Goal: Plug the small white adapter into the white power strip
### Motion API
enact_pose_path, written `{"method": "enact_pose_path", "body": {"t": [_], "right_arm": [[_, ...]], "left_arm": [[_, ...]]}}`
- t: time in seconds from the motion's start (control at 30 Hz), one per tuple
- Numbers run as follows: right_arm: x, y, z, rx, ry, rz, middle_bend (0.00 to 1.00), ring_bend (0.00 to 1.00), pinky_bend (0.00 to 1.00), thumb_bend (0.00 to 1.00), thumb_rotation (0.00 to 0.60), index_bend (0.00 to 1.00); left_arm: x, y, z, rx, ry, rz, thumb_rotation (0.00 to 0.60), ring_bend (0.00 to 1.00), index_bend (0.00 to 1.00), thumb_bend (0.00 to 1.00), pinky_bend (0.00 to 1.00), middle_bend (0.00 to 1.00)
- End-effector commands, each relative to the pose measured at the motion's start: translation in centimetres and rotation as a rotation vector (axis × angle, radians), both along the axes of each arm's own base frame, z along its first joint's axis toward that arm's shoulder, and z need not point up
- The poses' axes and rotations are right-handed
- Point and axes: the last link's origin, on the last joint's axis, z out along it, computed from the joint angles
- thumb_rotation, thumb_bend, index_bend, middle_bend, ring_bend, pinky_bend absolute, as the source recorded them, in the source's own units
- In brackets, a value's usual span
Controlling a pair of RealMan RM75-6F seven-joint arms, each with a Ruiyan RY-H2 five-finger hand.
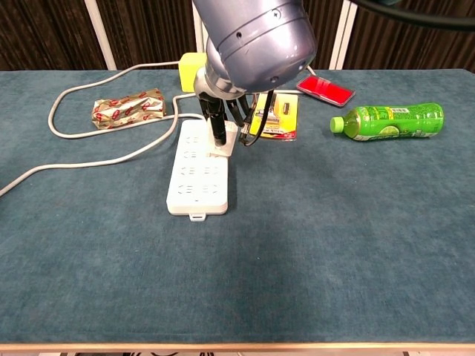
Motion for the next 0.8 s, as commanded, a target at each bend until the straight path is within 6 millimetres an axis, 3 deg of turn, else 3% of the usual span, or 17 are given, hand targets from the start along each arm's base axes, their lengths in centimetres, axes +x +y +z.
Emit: {"method": "enact_pose_path", "body": {"t": [0.03, 0.8], "right_arm": [[0.0, 0.0, -0.1, 0.001, 0.003, 0.002, 0.66, 0.62, 0.31, 0.47, 0.600, 0.74], [1.1, 1.2, -1.6, -0.013, 0.048, 0.097, 0.70, 0.64, 0.31, 0.47, 0.600, 0.81]], "left_arm": [[0.0, 0.0, 0.0, 0.000, 0.001, -0.001, 0.600, 0.00, 0.18, 0.08, 0.00, 0.00], [-0.1, 0.1, 0.1, 0.003, -0.003, 0.004, 0.600, 0.00, 0.18, 0.08, 0.00, 0.00]]}}
